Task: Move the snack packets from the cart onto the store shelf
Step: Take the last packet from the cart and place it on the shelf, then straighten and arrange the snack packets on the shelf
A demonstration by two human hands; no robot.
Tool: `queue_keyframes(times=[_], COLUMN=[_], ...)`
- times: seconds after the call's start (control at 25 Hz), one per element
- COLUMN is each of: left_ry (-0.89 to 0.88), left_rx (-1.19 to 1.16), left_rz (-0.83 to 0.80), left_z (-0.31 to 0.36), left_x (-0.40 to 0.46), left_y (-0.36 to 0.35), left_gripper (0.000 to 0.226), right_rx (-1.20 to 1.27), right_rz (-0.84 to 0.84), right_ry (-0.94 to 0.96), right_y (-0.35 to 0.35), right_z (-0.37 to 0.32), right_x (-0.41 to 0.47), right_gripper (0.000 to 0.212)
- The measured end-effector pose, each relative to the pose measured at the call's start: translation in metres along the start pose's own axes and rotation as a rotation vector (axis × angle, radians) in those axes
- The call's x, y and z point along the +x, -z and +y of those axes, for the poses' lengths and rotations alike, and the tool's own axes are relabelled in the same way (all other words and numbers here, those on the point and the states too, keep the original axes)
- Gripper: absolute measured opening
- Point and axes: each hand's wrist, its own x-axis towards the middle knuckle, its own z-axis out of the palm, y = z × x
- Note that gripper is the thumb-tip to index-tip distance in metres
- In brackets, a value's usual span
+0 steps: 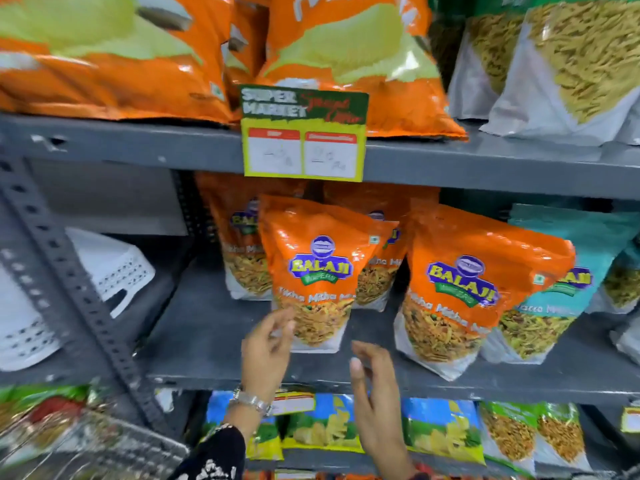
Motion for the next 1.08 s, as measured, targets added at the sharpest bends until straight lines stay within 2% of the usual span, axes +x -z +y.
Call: queue_keyframes(times=[0.12,0.2,0.28,0.36,0.44,0.52,0.68,0.8,0.88,1.08], left_ry=[0.073,0.145,0.236,0.305,0.344,0.322,0.233,0.217,0.233,0.275], left_rx=[-0.015,-0.034,-0.102,-0.164,-0.209,-0.206,-0.274,-0.242,-0.228,-0.189], left_rz=[0.242,0.256,0.243,0.236,0.208,0.151,0.06,0.006,0.016,0.047], left_z=[-0.012,-0.023,-0.032,-0.039,-0.045,-0.05,-0.064,-0.076,-0.079,-0.095], left_x=[0.031,0.057,0.085,0.112,0.133,0.149,0.171,0.175,0.178,0.195], left_y=[0.053,0.074,0.083,0.085,0.081,0.075,0.066,0.066,0.068,0.09], left_gripper=[0.018,0.025,0.036,0.047,0.055,0.059,0.047,0.051,0.054,0.044], right_rx=[0.074,0.132,0.155,0.091,0.039,0.022,-0.008,0.005,0.014,0.094], right_rz=[-0.231,-0.336,-0.394,-0.35,-0.179,-0.044,0.007,0.195,0.198,0.06], right_ry=[0.032,0.024,-0.029,-0.059,-0.046,-0.082,-0.193,-0.24,-0.259,-0.19], right_y=[-0.06,-0.103,-0.142,-0.173,-0.194,-0.203,-0.208,-0.222,-0.228,-0.233], right_z=[-0.032,-0.048,-0.055,-0.052,-0.043,-0.037,-0.025,-0.009,-0.001,0.008], right_x=[0.012,0.026,0.048,0.076,0.102,0.122,0.148,0.158,0.158,0.156], right_gripper=[0.043,0.06,0.055,0.056,0.071,0.06,0.051,0.064,0.072,0.066])
